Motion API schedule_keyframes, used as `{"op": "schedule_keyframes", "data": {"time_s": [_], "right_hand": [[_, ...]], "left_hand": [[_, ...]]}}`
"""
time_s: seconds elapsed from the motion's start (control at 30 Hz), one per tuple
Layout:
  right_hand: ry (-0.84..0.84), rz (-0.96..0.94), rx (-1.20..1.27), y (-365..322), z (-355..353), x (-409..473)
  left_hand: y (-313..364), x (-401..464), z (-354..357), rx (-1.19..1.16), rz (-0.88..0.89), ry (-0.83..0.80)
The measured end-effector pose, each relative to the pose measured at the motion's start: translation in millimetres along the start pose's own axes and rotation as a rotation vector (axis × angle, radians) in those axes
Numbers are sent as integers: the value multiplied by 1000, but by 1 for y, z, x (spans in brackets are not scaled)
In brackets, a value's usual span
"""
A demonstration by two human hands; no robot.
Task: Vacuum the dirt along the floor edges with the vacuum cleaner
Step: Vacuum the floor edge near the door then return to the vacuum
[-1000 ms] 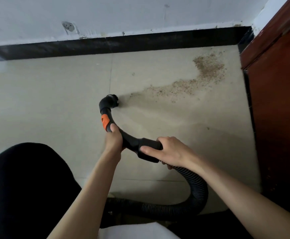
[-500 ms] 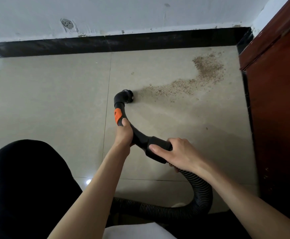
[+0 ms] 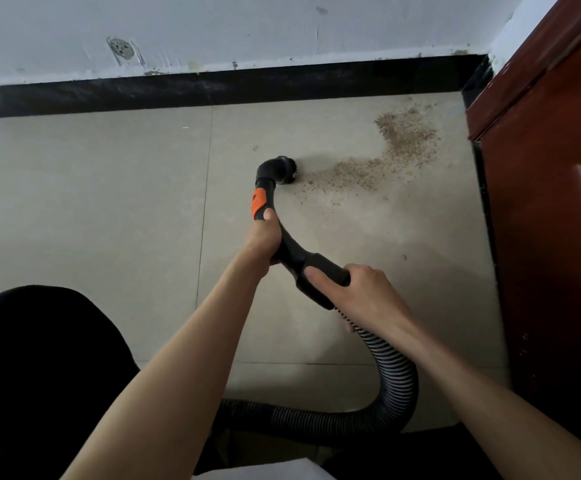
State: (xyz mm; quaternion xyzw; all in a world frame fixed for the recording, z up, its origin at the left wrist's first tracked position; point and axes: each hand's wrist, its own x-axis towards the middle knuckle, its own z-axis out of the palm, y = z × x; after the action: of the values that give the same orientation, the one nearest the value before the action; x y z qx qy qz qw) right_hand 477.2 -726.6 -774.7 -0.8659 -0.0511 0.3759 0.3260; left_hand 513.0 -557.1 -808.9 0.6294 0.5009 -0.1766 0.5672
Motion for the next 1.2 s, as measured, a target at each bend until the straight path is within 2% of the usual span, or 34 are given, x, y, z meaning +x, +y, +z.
{"op": "schedule_keyframes", "data": {"time_s": [0.33, 0.67, 0.93, 1.2], "right_hand": [[-38, -84, 17, -7, 4, -5], [50, 34, 73, 6, -11, -14], [36, 5, 67, 15, -6, -17], [75, 25, 299, 47, -15, -22]], "left_hand": [[-17, 0, -18, -31, -4, 64], [7, -6, 21, 91, 71, -45], [-5, -2, 23, 137, 90, -11], [-1, -8, 53, 199, 140, -31]]}}
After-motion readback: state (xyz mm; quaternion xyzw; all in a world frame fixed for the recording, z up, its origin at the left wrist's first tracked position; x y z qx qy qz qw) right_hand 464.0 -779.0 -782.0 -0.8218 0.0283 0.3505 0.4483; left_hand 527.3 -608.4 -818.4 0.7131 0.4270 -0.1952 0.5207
